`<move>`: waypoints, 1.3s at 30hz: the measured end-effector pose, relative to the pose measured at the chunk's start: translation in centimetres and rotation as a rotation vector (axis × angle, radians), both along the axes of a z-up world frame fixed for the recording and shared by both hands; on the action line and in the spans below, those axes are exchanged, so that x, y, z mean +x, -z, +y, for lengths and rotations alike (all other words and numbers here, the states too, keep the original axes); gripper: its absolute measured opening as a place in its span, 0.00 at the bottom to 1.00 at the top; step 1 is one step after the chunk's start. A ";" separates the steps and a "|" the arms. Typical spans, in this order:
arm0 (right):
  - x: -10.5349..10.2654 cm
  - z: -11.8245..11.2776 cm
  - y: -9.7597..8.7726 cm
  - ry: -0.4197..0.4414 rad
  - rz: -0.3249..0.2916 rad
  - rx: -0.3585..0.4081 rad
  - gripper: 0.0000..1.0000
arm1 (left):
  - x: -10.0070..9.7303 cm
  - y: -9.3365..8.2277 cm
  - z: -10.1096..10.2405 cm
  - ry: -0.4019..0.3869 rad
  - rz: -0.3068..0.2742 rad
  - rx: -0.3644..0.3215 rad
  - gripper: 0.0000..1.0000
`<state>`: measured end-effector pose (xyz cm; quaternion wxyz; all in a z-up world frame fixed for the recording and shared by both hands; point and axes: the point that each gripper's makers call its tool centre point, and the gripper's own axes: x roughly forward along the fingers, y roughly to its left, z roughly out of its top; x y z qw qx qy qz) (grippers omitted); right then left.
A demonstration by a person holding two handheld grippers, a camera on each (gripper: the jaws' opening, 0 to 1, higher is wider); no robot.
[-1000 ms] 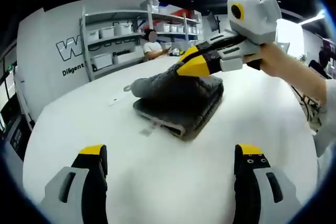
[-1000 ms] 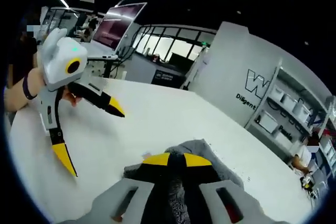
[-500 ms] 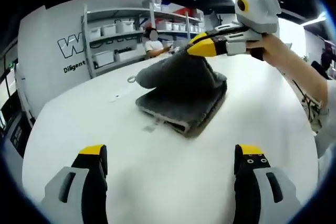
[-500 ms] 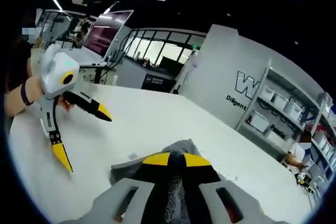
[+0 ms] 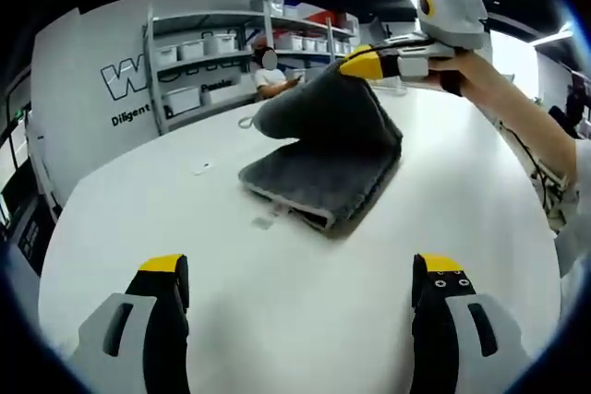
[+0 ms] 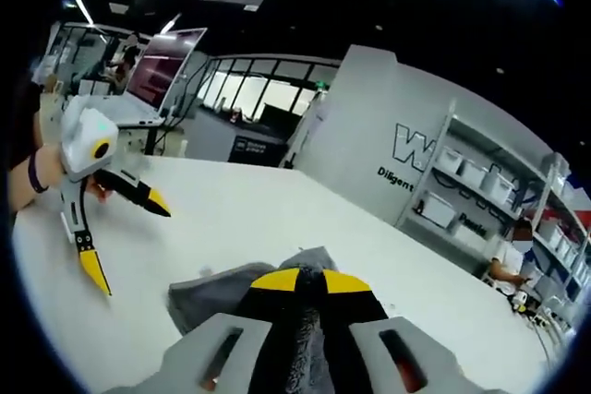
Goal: Open the folded towel by lifting each exposed corner and separating the folded layers until the towel lies flat within the target outline without major curled edges
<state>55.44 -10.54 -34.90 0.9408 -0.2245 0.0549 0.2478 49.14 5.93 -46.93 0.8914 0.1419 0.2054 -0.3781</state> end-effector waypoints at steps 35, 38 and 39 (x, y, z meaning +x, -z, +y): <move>-0.1 -11.8 -1.0 0.263 -0.093 0.170 0.03 | 0.1 0.5 0.3 -0.008 0.017 0.011 0.99; -0.1 -13.0 -0.7 0.289 -0.090 0.174 0.03 | 0.2 0.6 0.4 -0.010 0.018 0.012 0.99; 0.0 -13.6 -0.6 0.300 -0.089 0.179 0.03 | 0.2 0.6 0.4 -0.010 0.018 0.013 0.99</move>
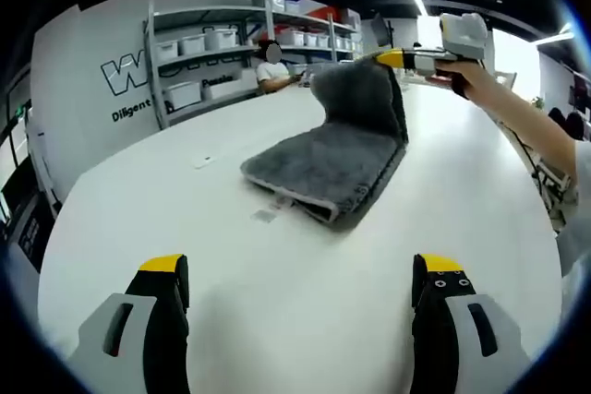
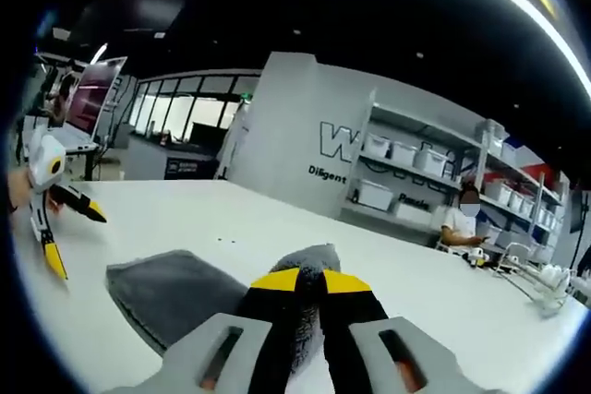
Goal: Open the folded towel by lifting each exposed corner and separating the folded layers until the towel lies flat within the target outline without major curled edges
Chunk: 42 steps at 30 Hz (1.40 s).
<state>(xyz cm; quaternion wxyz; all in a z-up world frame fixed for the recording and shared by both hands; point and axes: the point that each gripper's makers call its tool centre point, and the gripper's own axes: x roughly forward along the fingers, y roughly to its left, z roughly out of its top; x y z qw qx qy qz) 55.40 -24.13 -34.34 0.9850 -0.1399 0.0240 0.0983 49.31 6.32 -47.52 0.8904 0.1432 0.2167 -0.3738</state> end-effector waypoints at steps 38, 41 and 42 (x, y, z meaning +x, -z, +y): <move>-2.4 -11.4 10.4 0.237 0.197 0.056 0.04 | -0.7 0.4 -1.3 0.037 0.003 0.017 0.99; -2.5 -11.6 11.1 0.242 0.218 0.053 0.04 | -1.0 0.1 -1.7 0.052 -0.008 0.016 0.99; -2.5 -11.6 11.4 0.243 0.224 0.050 0.04 | -1.0 0.1 -1.8 0.055 -0.011 0.015 0.99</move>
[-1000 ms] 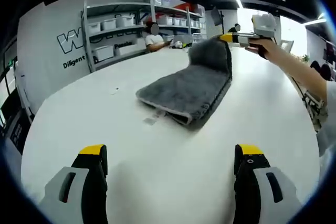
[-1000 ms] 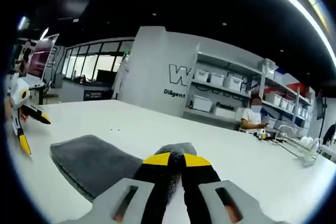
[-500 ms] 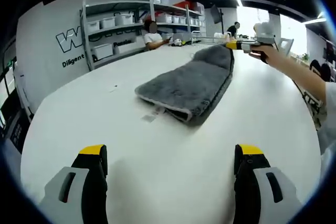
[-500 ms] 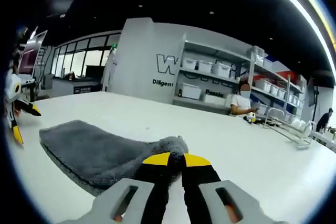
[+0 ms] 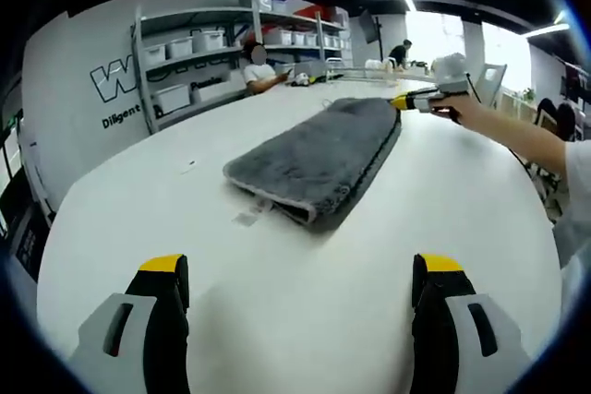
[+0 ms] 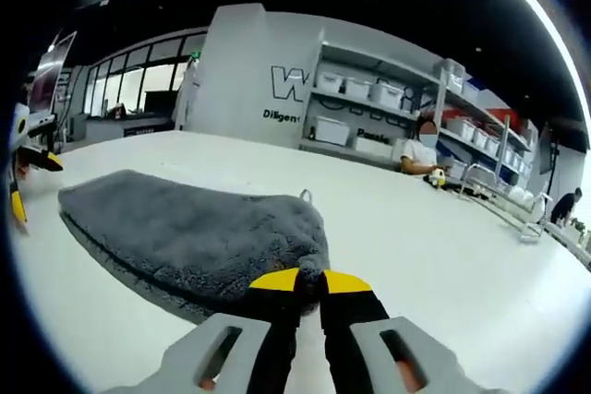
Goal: Open the folded towel by lifting each exposed corner and separating the folded layers until the towel lies flat within the target outline without major curled edges
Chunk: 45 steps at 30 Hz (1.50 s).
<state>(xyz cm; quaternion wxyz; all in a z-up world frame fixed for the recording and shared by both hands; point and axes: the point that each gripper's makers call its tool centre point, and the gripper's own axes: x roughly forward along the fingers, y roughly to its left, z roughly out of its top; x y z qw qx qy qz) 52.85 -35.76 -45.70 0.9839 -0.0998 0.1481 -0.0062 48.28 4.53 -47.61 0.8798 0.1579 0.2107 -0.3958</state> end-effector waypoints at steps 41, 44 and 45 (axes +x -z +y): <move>-1.8 -1.2 -1.6 -0.030 -0.069 -0.071 0.25 | 0.5 1.0 0.6 -0.007 0.030 0.008 0.99; -2.2 -0.7 -2.2 -0.052 -0.093 -0.075 0.31 | 0.4 1.1 0.5 -0.005 0.033 0.008 0.99; -2.3 -0.4 -2.4 -0.063 -0.098 -0.068 0.33 | 0.4 1.1 0.5 -0.004 0.033 0.008 0.99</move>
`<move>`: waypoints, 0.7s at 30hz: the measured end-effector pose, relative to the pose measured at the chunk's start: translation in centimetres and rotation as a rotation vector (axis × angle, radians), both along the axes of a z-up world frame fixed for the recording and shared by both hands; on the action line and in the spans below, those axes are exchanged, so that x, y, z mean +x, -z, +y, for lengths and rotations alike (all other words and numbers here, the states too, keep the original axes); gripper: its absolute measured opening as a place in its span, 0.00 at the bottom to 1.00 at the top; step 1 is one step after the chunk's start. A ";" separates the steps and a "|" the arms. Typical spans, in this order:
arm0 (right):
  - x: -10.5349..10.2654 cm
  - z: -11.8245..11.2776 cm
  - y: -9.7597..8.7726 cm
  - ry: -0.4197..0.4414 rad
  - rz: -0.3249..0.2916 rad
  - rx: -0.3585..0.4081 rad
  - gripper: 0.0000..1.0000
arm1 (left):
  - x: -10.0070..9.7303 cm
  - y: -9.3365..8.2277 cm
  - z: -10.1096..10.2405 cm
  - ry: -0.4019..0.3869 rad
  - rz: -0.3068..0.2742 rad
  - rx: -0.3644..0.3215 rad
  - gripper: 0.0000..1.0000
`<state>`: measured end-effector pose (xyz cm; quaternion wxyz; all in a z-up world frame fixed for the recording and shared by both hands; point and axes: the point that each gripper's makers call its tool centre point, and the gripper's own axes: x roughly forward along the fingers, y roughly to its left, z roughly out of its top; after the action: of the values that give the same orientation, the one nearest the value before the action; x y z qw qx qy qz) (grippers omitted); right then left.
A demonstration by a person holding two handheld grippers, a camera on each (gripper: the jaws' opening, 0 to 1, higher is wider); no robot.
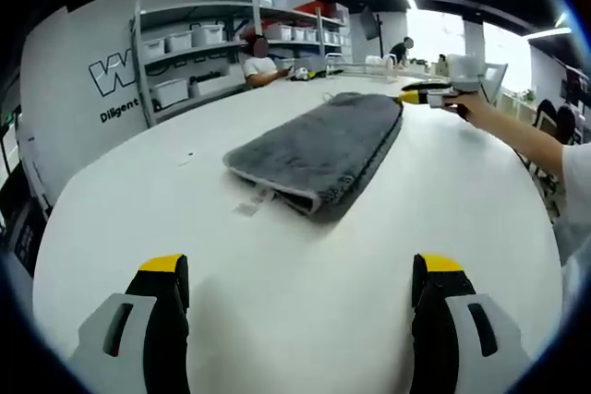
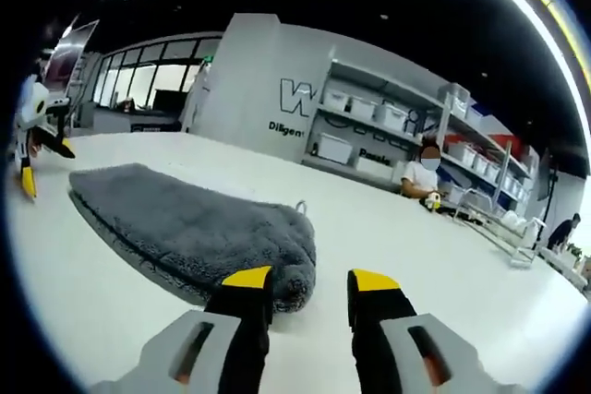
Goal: Open the folded towel by lifting each exposed corner and separating the folded layers until the towel lies flat within the target outline without major curled edges
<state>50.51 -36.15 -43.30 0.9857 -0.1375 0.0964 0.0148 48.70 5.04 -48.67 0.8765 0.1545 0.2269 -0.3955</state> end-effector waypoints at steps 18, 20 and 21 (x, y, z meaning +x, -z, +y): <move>0.0 7.2 0.5 -0.193 0.001 0.045 0.69 | 0.3 -0.1 0.4 -0.013 -0.003 -0.018 0.99; -0.1 7.8 1.0 -0.211 0.013 0.046 0.73 | 0.3 -0.2 0.3 -0.013 -0.006 -0.021 0.99; -0.2 7.9 1.0 -0.221 0.017 0.046 0.75 | 0.3 -0.3 0.3 -0.012 -0.009 -0.023 0.99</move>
<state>50.33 -28.21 -44.33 0.9801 -0.1247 0.0886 0.1266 49.04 5.35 -48.39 0.8815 0.1447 0.2195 -0.3921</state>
